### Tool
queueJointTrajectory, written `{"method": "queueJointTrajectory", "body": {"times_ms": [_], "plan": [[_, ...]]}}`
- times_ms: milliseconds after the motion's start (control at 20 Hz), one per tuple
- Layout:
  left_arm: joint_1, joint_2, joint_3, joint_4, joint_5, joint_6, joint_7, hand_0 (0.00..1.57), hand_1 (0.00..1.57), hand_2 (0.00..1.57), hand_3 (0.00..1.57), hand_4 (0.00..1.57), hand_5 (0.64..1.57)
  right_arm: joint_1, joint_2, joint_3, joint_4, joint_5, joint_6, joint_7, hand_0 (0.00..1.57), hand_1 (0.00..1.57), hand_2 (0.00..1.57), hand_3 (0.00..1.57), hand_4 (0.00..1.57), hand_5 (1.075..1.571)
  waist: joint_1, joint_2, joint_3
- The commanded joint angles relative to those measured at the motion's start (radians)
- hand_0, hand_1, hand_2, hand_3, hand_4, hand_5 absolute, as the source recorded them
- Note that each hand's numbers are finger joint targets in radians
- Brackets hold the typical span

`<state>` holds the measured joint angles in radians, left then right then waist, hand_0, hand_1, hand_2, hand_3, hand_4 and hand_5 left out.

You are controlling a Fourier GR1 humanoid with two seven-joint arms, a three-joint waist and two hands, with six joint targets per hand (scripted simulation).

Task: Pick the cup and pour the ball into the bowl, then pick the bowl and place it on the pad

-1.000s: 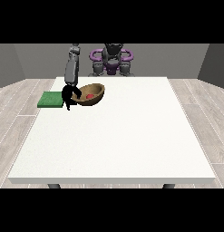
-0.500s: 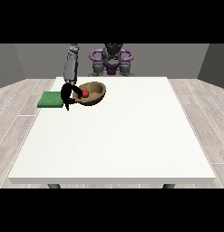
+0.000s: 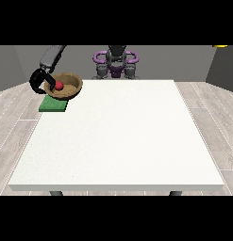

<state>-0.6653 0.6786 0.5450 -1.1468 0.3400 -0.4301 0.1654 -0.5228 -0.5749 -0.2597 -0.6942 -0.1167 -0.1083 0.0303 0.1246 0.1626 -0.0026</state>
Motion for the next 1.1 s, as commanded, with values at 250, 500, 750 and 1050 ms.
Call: {"method": "queueJointTrajectory", "body": {"times_ms": [250, 500, 750, 1050], "plan": [[0.059, 0.058, 0.028, 0.067, -0.007, -0.013, -0.074, 0.00, 0.00, 0.00, 0.00, 1.20, 1.542, -0.058, -0.131, -0.036, 0.008, -0.023, 0.119, 0.099, 1.57, 1.57, 1.57, 0.53, 1.10, 1.564, -0.068, 0.000, 0.0025], [0.118, 0.093, 0.064, 0.127, 0.003, -0.058, -0.152, 0.00, 0.00, 0.00, 0.00, 1.21, 1.554, 0.002, -0.132, -0.040, 0.011, -0.018, 0.154, 0.048, 1.57, 1.57, 1.57, 0.53, 1.10, 1.564, -0.088, 0.000, 0.0023], [0.117, 0.103, 0.067, 0.142, -0.006, -0.064, -0.237, 0.00, 0.00, 0.00, 0.00, 1.21, 1.553, -0.024, -0.068, -0.086, 0.043, -0.051, 0.101, -0.029, 1.57, 1.57, 1.57, 0.45, 1.07, 1.566, -0.077, 0.091, 0.0028], [0.099, 0.091, 0.043, 0.116, 0.002, -0.010, -0.194, 0.00, 0.00, 0.00, 0.00, 1.21, 1.555, -0.049, -0.007, -0.091, 0.094, -0.061, 0.094, -0.062, 1.57, 1.57, 1.57, 0.54, 1.02, 1.571, -0.069, 0.089, 0.0035]]}}
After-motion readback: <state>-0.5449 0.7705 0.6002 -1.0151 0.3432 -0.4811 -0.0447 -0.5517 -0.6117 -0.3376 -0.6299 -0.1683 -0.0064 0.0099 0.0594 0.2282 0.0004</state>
